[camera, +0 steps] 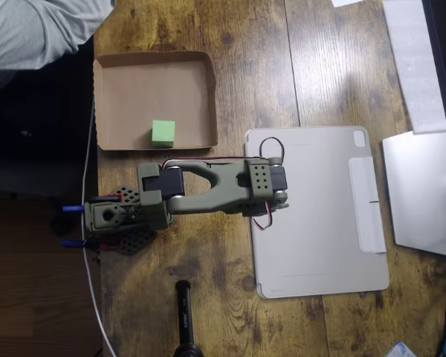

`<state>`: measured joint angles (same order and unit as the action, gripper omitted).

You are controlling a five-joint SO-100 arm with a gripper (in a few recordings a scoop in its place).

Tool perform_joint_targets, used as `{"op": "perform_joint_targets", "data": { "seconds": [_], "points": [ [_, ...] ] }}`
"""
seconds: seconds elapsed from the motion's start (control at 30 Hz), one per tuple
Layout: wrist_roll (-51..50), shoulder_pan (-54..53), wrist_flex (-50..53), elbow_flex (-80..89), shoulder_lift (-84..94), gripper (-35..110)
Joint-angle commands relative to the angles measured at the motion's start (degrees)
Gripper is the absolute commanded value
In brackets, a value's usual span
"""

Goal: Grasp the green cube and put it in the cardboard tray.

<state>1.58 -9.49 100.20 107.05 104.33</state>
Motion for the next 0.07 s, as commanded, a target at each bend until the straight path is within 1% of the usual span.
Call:
{"op": "perform_joint_targets", "data": {
  "seconds": [0.0, 0.03],
  "points": [
    [0.62, -0.44, -0.18, 0.26, 1.49, 0],
    [0.62, -0.44, -0.18, 0.26, 1.49, 0]
  ]
}}
